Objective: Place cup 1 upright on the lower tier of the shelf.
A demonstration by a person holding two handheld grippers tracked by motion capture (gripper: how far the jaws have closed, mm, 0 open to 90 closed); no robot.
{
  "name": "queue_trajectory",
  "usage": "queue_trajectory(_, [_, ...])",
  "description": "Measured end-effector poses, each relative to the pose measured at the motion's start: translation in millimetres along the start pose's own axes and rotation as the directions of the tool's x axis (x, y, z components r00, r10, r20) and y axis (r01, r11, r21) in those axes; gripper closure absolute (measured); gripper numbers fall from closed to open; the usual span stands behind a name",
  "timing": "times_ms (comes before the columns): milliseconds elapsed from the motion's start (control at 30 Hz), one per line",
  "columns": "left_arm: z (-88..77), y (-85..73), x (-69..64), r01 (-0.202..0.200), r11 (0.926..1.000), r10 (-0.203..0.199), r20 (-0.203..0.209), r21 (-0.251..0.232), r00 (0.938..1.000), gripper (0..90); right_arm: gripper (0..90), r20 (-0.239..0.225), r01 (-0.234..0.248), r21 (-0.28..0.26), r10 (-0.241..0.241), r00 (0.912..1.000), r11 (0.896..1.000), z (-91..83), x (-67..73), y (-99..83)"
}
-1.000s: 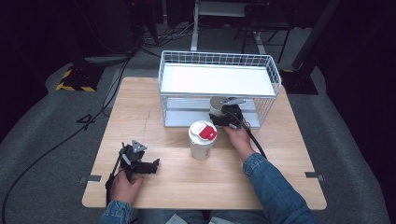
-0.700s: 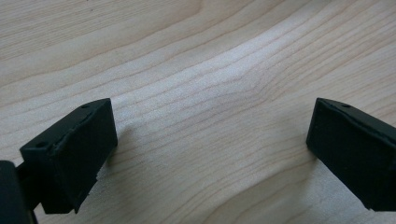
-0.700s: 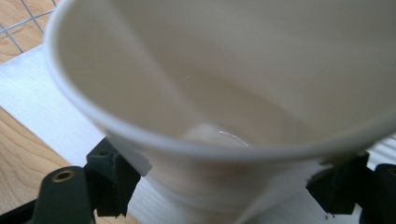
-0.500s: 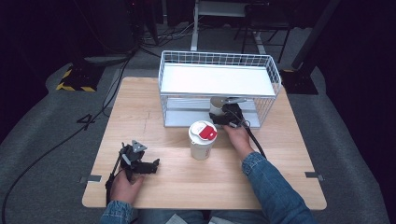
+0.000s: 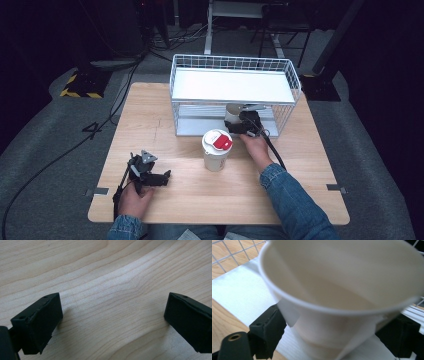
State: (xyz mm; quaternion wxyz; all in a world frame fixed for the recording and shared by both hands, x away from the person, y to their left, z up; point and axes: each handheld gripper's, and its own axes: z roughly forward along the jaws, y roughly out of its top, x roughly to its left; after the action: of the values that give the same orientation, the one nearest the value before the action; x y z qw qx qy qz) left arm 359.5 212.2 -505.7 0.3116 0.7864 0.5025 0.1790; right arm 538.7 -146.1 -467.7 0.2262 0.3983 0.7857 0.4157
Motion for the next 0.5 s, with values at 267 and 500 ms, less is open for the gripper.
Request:
queue_trajectory(267, [0.5, 0.6, 0.2, -0.006, 1.0000, 0.006, 0.008, 0.002, 1.0000, 2.3, 15.1, 0.005, 0.024, -0.011, -0.024, 0.9997, 1.000, -14.6, 1.3, -1.7])
queue_trajectory(500, [0.4, 0.5, 0.2, -0.009, 1.0000, 0.009, 0.008, 0.002, 0.9999, 2.2, 14.7, -0.022, 0.020, 0.018, -0.019, 0.9996, 1.000, -29.6, -0.8, -2.9])
